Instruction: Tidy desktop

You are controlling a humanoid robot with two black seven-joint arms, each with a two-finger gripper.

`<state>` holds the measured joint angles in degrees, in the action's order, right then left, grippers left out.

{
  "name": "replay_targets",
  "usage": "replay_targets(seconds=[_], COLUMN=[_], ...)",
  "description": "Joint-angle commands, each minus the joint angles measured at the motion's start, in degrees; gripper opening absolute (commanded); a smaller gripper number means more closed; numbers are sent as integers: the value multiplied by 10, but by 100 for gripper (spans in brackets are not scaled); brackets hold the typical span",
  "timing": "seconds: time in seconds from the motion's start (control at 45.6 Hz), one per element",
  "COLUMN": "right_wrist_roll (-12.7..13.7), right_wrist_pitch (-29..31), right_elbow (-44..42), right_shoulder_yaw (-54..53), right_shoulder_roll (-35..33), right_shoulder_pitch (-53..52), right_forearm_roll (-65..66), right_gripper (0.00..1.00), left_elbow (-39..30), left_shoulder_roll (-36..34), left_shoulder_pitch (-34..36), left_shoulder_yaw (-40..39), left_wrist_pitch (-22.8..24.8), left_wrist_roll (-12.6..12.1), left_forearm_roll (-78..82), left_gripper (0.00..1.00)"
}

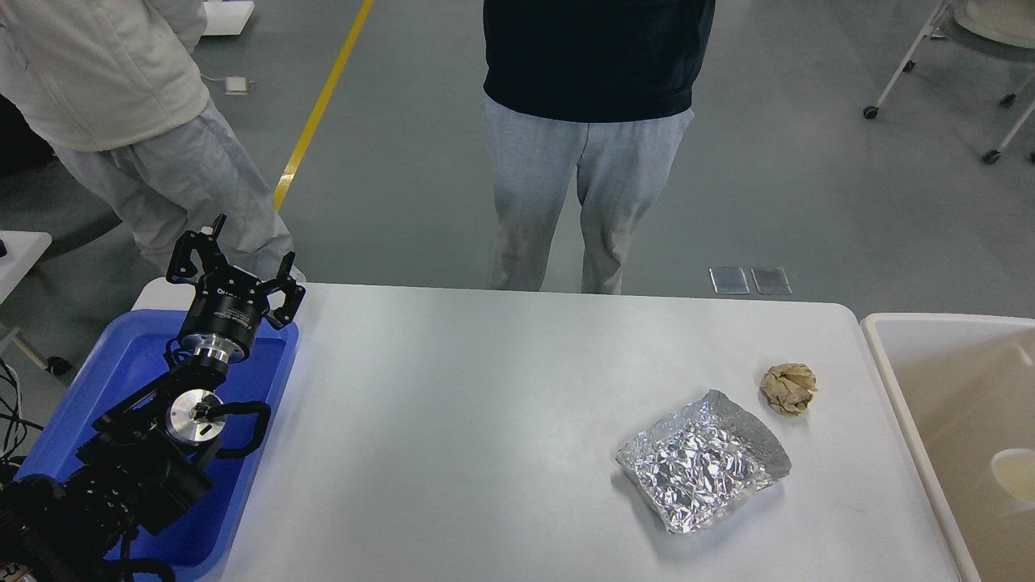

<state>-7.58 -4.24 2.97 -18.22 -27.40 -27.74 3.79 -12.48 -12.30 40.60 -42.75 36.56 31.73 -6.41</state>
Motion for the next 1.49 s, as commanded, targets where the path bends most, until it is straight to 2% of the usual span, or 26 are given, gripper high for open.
replay_targets(seconds=[0.0,0.329,0.723,0.855,0.965,1.118,1.25,1.315,1.425,1.469], right_wrist_roll=[-2,-3,-2,-3,-4,-4,-11,-35,-95,-111], right_wrist_pitch=[-2,-4,8,55,64,53,48,45,33,29], right_elbow=[-8,-12,-10,20,115,329,460,508,570,585], right_shoulder_yaw=[-4,5,31,-8,-88,-187,-303,-349,-434,-461], right_shoulder_roll=[-1,-26,-42,-66,-97,-147,-149,-137,-97,-74], right_shoulder_pitch=[-8,-82,-83,-83,-79,-36,23,49,95,107], right_forearm_roll=[0,1,1,-4,-6,-5,16,48,114,146], right_gripper=[100,100,100,100,100,100,100,100,100,100], left_elbow=[0,0,0,0,0,0,0,0,0,0], left_shoulder_roll=[0,0,0,0,1,1,1,0,0,0], left_shoulder_pitch=[0,0,0,0,1,0,0,0,0,0], left_shoulder_yaw=[-1,0,0,0,0,0,0,0,0,0], left_wrist_pitch=[0,1,1,1,1,1,1,1,1,1], left_wrist_roll=[0,0,0,0,0,0,0,0,0,0], left_forearm_roll=[0,0,0,0,0,0,0,0,0,0], left_gripper=[100,100,100,100,100,100,100,100,100,100])
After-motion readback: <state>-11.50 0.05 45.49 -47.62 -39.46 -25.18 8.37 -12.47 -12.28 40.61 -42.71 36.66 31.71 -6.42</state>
